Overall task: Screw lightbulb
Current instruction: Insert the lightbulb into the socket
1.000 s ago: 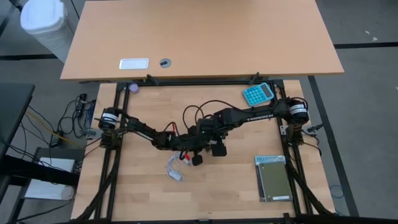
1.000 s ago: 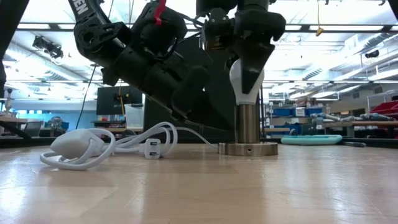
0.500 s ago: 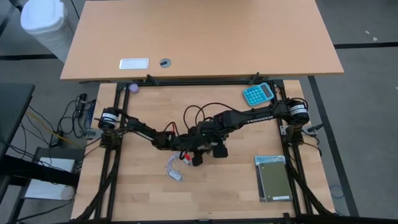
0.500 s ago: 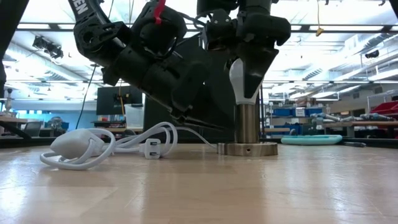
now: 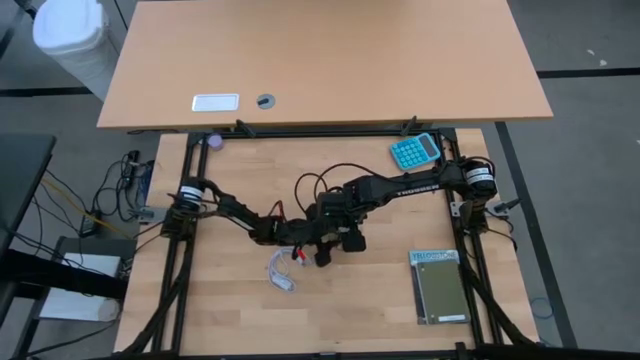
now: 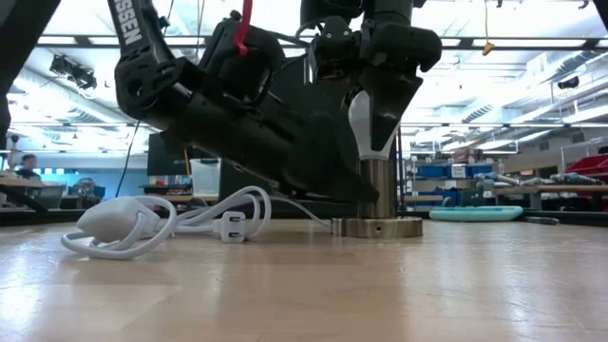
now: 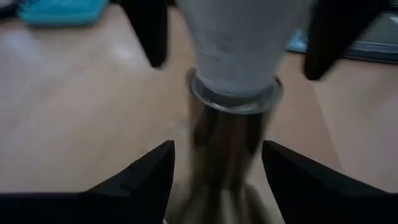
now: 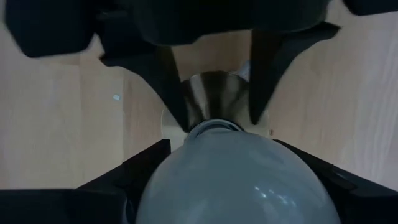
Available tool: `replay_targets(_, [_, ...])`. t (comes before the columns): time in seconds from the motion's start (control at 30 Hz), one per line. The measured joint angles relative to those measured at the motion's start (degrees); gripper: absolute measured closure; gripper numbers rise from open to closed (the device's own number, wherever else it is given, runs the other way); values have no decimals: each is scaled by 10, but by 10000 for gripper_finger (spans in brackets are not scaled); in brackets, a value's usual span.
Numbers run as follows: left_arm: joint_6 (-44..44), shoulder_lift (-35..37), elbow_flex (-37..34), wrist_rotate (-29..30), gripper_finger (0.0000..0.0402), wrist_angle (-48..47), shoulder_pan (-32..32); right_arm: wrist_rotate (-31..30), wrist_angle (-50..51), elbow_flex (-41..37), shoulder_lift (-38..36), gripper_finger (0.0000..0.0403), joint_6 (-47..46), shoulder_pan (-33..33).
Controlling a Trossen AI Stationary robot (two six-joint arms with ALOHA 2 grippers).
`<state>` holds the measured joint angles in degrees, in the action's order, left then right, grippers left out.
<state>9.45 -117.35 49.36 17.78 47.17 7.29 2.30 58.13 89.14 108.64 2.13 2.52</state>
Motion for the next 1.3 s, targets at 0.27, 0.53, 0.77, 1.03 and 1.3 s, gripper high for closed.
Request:
replay_targets(0.27, [-18, -1, 0, 15, 173, 26, 0, 2, -1, 0, 0, 131, 1, 0])
replay_targets(0.53, [-33, -1, 0, 14, 174, 32, -9, 1, -5, 0, 0, 122, 31, 3])
replay_targets(0.77, [-50, -1, 0, 13, 182, 39, -15, 1, -16, 0, 0, 114, 41, 3])
replay_targets(1.03, [-49, -1, 0, 12, 217, 39, -18, -2, -11, 0, -8, 112, 44, 2])
replay_targets(1.3, [-47, -1, 0, 12, 222, 37, -21, -25, 0, 0, -11, 102, 63, 3])
